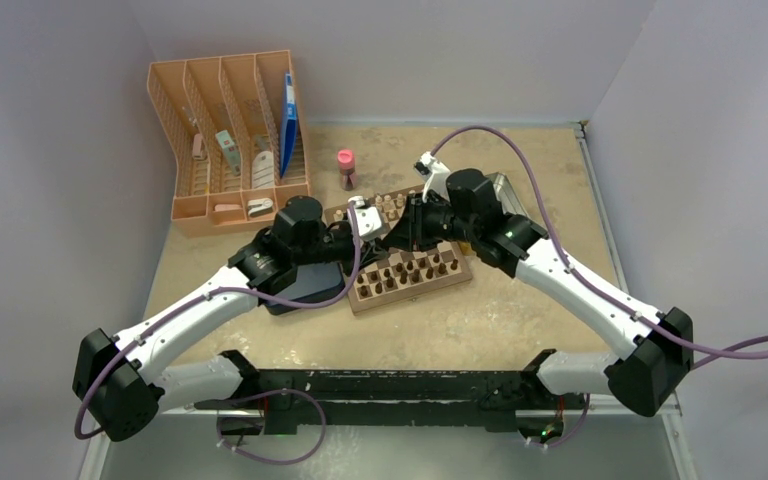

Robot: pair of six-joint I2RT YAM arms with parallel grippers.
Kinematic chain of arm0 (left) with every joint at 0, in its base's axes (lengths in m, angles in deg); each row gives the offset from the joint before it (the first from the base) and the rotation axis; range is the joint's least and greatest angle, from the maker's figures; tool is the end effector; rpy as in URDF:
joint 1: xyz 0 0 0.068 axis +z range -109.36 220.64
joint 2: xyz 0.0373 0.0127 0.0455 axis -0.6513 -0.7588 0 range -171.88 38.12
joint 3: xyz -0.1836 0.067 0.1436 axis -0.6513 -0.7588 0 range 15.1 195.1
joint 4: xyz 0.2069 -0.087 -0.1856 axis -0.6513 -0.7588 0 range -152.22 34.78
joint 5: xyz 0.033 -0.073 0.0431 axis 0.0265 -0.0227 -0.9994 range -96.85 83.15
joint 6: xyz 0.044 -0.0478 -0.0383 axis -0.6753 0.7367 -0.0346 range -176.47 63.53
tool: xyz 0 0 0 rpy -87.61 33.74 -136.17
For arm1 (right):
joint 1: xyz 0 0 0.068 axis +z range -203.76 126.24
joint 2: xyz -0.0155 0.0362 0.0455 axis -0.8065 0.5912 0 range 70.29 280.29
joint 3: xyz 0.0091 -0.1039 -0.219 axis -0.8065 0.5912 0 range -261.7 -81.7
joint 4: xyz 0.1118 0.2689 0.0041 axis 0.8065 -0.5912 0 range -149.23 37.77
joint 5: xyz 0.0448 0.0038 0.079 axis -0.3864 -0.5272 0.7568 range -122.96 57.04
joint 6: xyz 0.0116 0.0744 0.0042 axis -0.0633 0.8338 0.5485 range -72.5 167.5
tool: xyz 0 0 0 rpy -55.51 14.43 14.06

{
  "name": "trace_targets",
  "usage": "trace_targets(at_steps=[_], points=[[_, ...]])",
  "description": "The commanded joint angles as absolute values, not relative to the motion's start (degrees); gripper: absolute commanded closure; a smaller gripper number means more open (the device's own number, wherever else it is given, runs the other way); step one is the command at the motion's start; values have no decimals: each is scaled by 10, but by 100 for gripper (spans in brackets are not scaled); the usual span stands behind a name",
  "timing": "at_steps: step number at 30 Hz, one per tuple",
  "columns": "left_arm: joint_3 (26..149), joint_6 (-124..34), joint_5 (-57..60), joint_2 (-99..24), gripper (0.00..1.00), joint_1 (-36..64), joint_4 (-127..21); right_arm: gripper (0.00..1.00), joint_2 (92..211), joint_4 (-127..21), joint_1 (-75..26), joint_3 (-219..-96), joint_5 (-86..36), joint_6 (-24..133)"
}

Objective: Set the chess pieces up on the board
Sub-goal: Place the chess piece on the chessboard.

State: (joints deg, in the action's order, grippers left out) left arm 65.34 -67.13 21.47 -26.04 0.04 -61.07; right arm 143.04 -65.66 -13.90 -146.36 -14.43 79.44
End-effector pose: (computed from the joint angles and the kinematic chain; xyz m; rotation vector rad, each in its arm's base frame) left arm 0.2263 -0.2337 0.2706 1.1430 1.5913 -0.8206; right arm 0.2619 0.2451 0.3068 -0.3759 2.0705 1.1112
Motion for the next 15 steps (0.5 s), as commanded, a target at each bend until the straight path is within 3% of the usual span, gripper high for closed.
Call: trace_targets(at_steps=[1, 3, 8, 15], points=[[657, -688, 208, -248, 100, -2, -606, 81, 1418, -651, -136, -1483, -144, 784], [657, -686, 207, -248, 100, -2, -607, 82, 1417, -648, -136, -1479, -133, 785], [655, -684, 204, -246, 100, -2, -609, 73, 1406, -644, -136, -1465, -122, 787], [651, -686, 201, -241, 100, -3, -607, 76, 1396, -636, -136, -1447, -114, 792]])
